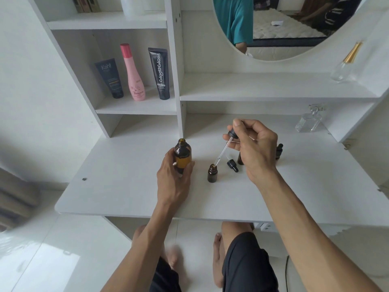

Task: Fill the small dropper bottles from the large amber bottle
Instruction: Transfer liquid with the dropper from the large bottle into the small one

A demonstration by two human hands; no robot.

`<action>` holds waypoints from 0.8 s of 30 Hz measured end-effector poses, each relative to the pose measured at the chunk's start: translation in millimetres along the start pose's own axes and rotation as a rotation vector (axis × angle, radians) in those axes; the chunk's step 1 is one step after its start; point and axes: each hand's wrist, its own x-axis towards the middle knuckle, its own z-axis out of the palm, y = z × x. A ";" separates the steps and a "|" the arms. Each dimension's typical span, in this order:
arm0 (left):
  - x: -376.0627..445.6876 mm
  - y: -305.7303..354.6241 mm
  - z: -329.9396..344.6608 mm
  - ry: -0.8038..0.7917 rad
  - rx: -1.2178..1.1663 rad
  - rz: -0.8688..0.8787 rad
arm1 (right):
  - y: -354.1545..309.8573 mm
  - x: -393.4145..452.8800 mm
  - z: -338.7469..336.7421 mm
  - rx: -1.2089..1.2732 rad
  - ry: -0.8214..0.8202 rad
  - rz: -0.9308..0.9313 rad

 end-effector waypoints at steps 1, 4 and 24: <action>-0.1 0.3 0.0 0.001 -0.002 0.000 | 0.3 -0.3 0.3 -0.003 -0.001 0.000; -0.3 0.6 -0.2 0.001 -0.008 -0.001 | 0.9 -0.6 1.0 -0.009 -0.004 0.001; -0.2 1.5 -0.7 0.004 -0.004 0.012 | -1.9 -4.5 4.7 -0.074 -0.044 -0.030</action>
